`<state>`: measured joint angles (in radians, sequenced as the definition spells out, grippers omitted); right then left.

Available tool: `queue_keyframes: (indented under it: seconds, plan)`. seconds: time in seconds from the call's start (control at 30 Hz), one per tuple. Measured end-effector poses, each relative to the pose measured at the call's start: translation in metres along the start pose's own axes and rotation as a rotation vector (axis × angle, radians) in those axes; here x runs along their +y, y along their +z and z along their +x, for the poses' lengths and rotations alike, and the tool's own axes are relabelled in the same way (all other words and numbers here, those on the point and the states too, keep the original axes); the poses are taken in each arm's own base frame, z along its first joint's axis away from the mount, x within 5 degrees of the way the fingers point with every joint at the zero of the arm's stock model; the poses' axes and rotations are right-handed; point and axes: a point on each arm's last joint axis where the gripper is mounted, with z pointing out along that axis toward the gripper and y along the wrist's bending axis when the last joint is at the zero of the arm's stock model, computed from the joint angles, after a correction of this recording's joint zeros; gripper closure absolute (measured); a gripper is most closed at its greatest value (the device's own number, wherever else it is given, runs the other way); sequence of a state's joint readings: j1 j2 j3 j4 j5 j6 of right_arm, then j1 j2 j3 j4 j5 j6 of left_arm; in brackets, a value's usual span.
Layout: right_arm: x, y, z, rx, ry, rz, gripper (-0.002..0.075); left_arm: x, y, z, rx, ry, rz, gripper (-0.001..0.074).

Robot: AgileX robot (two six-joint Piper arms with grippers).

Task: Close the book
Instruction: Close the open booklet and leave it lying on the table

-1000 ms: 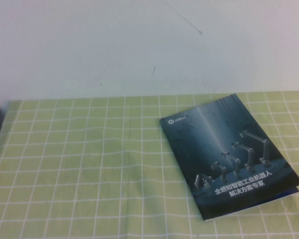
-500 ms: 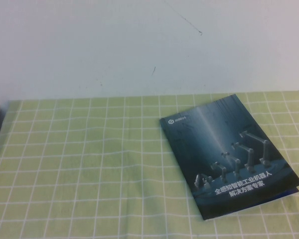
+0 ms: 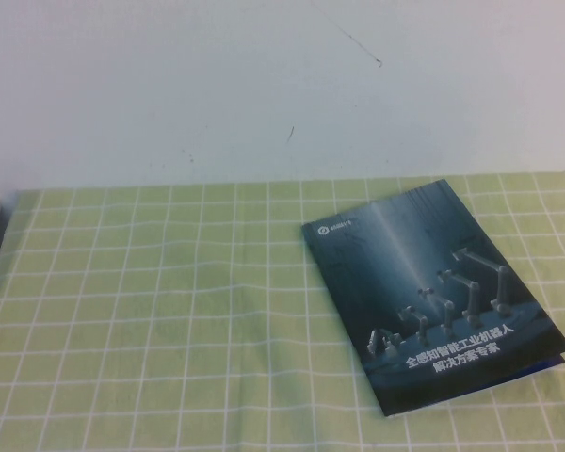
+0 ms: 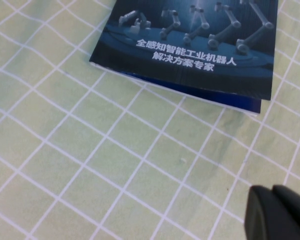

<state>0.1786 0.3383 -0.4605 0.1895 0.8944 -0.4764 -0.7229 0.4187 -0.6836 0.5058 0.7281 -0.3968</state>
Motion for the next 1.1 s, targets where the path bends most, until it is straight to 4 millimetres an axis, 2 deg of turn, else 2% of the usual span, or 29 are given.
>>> queue_keyframes:
  seconds: [0.17,0.3,0.53,0.8,1.1]
  plan:
    - [0.0,0.0,0.0,0.0,0.0,0.0,0.0729,0.001,0.008,0.028,0.002,-0.03,-0.069,0.0738]
    - [0.0,0.0,0.0,0.0,0.0,0.0,0.0729,-0.001,0.016,0.058,-0.077,-0.028,-0.113,0.0738]
    - [0.0,0.0,0.0,0.0,0.0,0.0,0.0729,-0.004,0.027,0.125,-0.05,-0.175,-0.205,0.0738]
    - [0.0,0.0,0.0,0.0,0.0,0.0,0.0729,-0.01,0.033,0.17,-0.031,-0.276,-0.245,0.0738]
    - [0.0,0.0,0.0,-0.002,0.002,-0.003,0.0729,-0.009,0.033,0.174,-0.023,-0.221,-0.28,0.0738]
